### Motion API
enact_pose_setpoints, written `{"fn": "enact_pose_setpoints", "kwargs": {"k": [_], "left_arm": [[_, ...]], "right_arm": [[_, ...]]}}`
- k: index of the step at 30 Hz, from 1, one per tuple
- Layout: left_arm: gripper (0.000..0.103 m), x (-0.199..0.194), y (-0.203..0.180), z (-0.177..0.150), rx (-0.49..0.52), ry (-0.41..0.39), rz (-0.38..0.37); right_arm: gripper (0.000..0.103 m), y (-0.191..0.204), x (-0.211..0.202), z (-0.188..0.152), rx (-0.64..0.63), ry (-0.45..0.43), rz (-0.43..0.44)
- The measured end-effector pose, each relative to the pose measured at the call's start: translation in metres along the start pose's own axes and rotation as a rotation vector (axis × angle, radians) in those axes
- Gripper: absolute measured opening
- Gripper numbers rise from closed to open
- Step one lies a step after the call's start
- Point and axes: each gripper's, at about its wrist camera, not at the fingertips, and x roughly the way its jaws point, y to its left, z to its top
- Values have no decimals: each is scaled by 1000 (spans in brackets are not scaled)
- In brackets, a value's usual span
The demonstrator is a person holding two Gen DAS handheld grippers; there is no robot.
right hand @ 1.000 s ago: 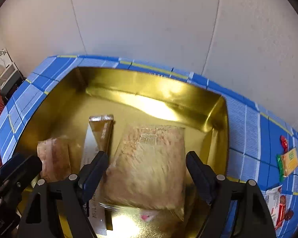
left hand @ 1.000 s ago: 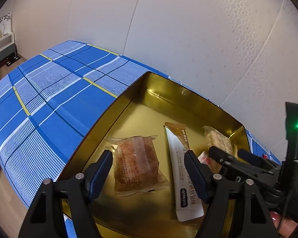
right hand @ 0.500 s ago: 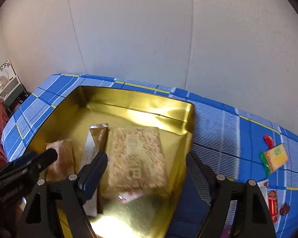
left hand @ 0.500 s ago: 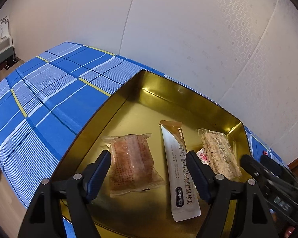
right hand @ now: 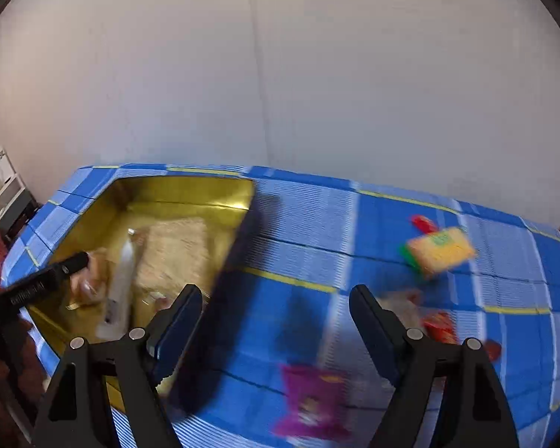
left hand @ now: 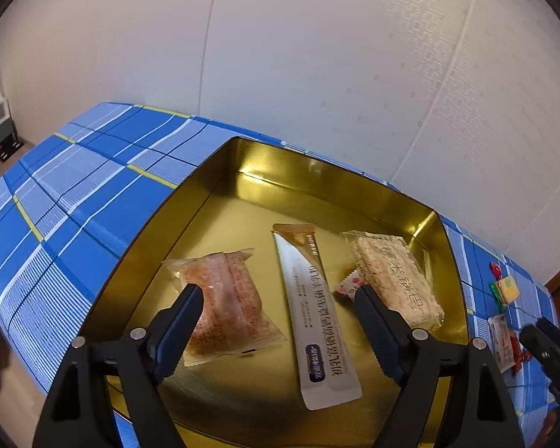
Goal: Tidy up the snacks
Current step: 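Move the left tool to the purple candy pouch while the right tool moves to the red date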
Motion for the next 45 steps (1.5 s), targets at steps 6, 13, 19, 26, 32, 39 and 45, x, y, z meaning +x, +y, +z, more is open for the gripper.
{"fn": "enact_pose_setpoints", "kwargs": {"k": [6, 13, 19, 26, 32, 39, 45], "left_arm": [[87, -6, -18, -5, 61, -18, -10], [87, -6, -39, -12, 123, -12, -38], [87, -8, -49, -16, 153, -22, -41], [88, -9, -59, -22, 191, -22, -59], [88, -12, -69, -29, 208, -22, -80], [88, -22, -86, -44, 252, -36, -121], [91, -53, -127, -73, 422, -98, -158]], "right_arm": [[83, -58, -14, -35, 42, 35, -81], [83, -125, -18, -61, 159, 61, -159], [83, -163, -17, -80, 311, 77, -170], [83, -180, -18, -87, 394, 93, -168], [83, -181, -16, -90, 394, 111, -172], [83, -184, -20, -92, 410, 105, -172], [83, -196, -28, -95, 438, 92, -192]]}}
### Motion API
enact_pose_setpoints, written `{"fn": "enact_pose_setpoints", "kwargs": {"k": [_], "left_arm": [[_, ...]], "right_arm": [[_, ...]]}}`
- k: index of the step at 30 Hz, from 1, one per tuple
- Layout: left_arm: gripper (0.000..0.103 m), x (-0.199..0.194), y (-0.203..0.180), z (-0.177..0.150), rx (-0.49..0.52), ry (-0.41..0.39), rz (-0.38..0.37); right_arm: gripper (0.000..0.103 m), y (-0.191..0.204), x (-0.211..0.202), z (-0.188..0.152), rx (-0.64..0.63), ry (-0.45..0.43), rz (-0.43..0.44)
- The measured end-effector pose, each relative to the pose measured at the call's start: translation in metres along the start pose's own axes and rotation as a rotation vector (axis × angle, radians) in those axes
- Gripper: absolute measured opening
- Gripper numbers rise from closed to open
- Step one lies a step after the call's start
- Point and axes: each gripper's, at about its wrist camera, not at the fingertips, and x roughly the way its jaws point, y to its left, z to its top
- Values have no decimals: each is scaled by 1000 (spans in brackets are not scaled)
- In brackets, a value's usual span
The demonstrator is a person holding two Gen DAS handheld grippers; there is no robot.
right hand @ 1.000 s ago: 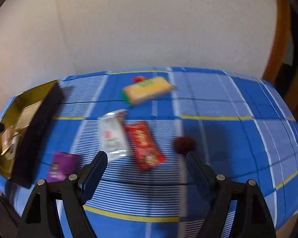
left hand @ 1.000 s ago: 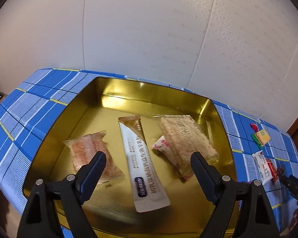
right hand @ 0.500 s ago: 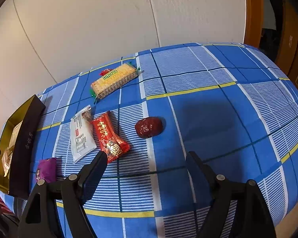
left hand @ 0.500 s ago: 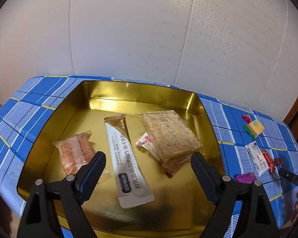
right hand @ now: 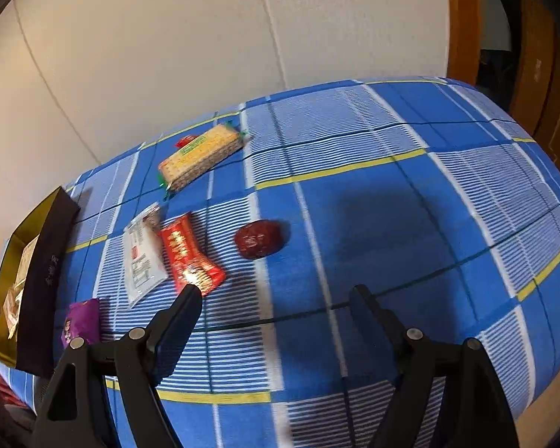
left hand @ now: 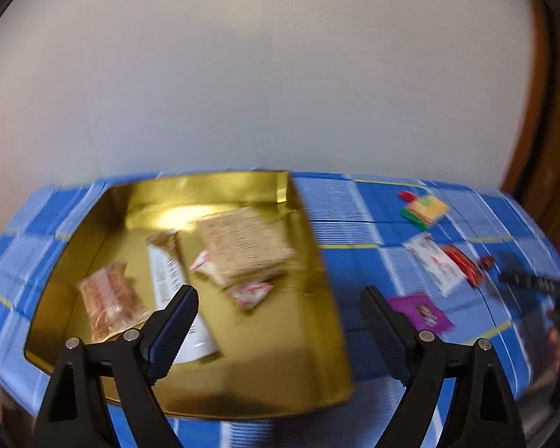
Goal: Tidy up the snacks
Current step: 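Move the left tool to the purple candy pouch while the right tool moves to the red date, then grasp the purple pouch with the left tool while the right tool grasps the red date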
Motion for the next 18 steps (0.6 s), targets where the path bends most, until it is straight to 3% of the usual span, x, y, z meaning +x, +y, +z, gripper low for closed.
{"fn": "enact_pose_setpoints", "kwargs": {"k": [5, 9, 14, 18], "left_arm": [[97, -15, -55, -10, 111, 11, -102], [99, -4, -106, -14, 199, 56, -146], [99, 30, -146, -13, 270, 109, -102], [98, 62, -144, -8, 189, 157, -69]], "right_arm": [[83, -22, -8, 2, 60, -25, -16], [83, -33, -13, 2, 92, -30, 1], [83, -32, -15, 3, 86, -28, 2], [83, -32, -17, 2, 81, -34, 21]]}}
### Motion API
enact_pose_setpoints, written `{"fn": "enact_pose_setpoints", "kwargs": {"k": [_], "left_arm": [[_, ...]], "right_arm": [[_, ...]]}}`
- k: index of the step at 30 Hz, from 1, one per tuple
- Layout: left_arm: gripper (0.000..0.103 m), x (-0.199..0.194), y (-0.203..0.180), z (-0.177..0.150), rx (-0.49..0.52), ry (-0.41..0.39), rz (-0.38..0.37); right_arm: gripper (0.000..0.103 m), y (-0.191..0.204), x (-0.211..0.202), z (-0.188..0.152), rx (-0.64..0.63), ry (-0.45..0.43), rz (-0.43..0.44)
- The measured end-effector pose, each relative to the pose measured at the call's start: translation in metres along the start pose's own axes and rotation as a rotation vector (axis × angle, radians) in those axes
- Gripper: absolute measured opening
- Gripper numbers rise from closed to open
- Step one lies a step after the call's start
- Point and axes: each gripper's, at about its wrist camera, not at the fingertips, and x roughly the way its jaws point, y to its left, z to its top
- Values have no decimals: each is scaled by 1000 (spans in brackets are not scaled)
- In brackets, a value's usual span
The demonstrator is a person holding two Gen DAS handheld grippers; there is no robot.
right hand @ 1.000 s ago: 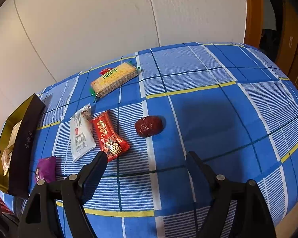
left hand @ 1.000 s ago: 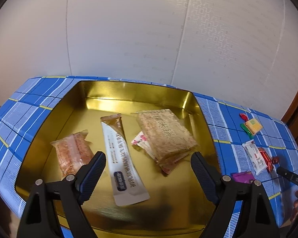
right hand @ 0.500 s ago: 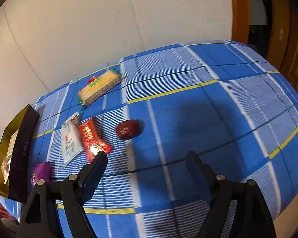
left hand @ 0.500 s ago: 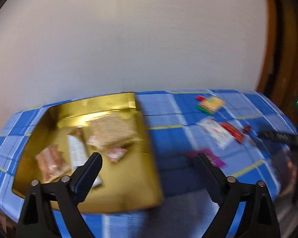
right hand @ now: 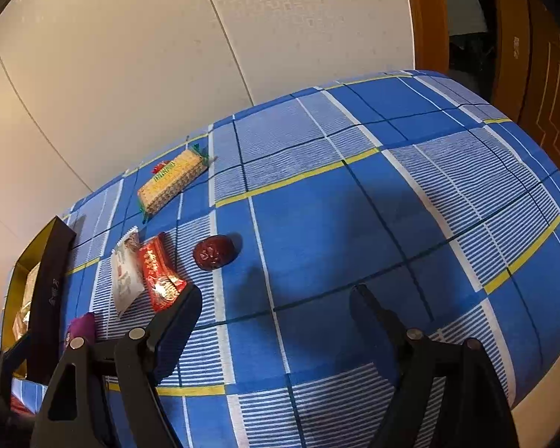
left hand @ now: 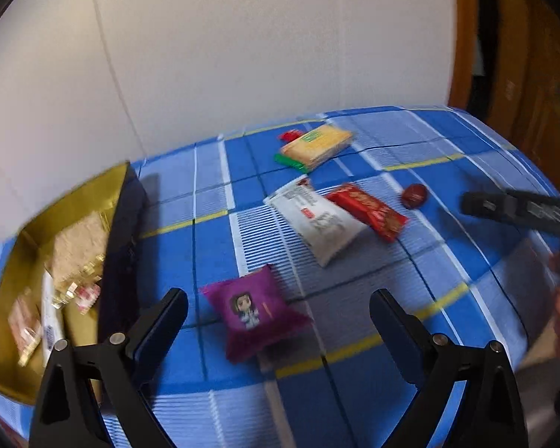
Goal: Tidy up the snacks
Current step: 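Grasp the purple pouch with the left tool while the right tool grasps the red date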
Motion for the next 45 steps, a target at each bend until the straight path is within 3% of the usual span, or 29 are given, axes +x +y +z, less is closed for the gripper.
{"fn": "enact_pose_setpoints", "kwargs": {"k": [3, 7, 13, 28, 32, 34, 39, 45], "left_arm": [[93, 19, 4, 3, -58, 15, 7], [73, 40, 1, 0, -62, 46, 38], [57, 46, 10, -6, -150, -9, 6], [56, 26, 13, -25, -162, -34, -4], [56, 24, 13, -28, -153, -44, 0], [56, 23, 13, -28, -147, -47, -4], [56, 23, 13, -28, -152, -51, 0], [56, 23, 14, -30, -138, -48, -4]], "right_arm": [[83, 1, -2, 1, -7, -12, -1], [83, 1, 0, 1, -13, -10, -6], [83, 3, 0, 2, -24, -11, -3], [83, 12, 5, 4, -72, -37, -2], [83, 30, 23, 13, -154, -44, -42], [82, 33, 31, 15, -140, -37, -13], [68, 54, 53, 11, -231, -9, -51], [66, 59, 56, 7, -235, -2, -9]]}}
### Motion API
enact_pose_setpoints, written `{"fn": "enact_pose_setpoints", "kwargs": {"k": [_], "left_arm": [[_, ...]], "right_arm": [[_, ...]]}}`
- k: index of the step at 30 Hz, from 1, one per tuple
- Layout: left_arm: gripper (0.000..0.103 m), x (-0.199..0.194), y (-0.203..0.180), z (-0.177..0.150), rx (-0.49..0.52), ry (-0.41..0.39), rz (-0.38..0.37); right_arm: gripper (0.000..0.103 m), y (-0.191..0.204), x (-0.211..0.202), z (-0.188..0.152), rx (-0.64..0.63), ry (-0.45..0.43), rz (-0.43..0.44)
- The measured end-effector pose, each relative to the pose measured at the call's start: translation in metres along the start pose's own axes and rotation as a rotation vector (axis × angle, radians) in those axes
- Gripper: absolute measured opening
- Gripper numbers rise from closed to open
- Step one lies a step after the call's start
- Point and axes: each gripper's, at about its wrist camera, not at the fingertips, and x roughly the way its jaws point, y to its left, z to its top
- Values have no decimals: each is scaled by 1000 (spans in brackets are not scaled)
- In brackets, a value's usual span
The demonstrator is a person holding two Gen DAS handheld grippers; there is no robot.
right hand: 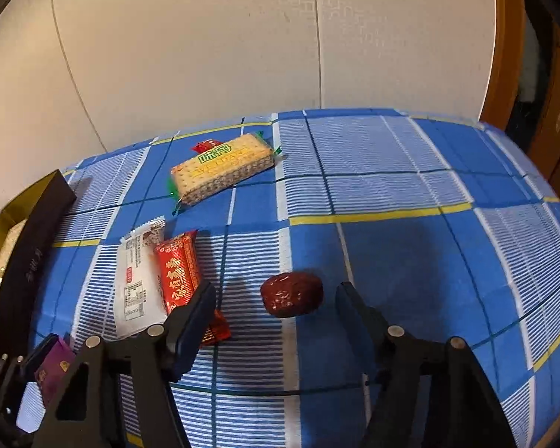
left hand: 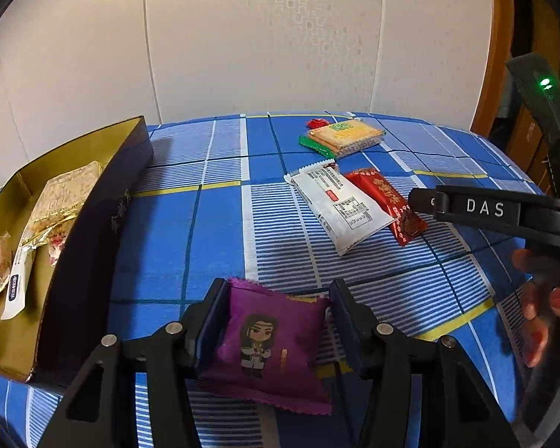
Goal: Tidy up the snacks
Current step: 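Grasp the purple pouch with the left tool while the right tool grasps the red date, then lift the purple pouch with the left tool while the right tool holds the red date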
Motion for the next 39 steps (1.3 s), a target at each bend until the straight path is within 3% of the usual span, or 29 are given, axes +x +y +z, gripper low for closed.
{"fn": "enact_pose_setpoints", "kwargs": {"k": [1, 4, 6, 12, 19, 26, 28, 30, 32, 35, 36, 37, 39], "left_arm": [[56, 0, 0, 0, 2, 3, -2], [56, 2, 0, 1, -2, 5, -1], [56, 2, 0, 1, -6, 2, 2], [56, 0, -1, 0, -12, 3, 3], [52, -18, 2, 0, -53, -32, -62], [49, -42, -2, 9, -20, -84, -125], [43, -45, 2, 10, -29, -87, -128], [20, -43, 3, 8, -29, -76, -128], [20, -41, 1, 5, -7, -63, -118], [24, -38, 0, 4, -10, -45, -106], [34, -36, 2, 5, -41, -31, -117], [59, -35, 4, 4, -65, -17, -122], [79, -32, 11, 3, -138, 8, -124]], "right_arm": [[64, -1, 0, -1, 6, 2, 11], [44, 3, 0, -2, -32, -3, 14], [35, 8, 1, -4, -90, -4, -40], [35, 0, -5, -7, -63, 2, -10], [35, -25, -19, -11, 43, -14, 39], [34, -49, -22, -8, 186, -25, 87], [34, -49, -23, -7, 190, -28, 91], [34, -47, -26, -7, 180, -32, 90], [34, -44, -28, -7, 165, -41, 88], [35, -42, -30, -7, 150, -39, 85], [35, -41, -30, -8, 145, -38, 84], [35, -40, -30, -9, 140, -37, 81], [35, -39, -30, -9, 129, -35, 80]]}}
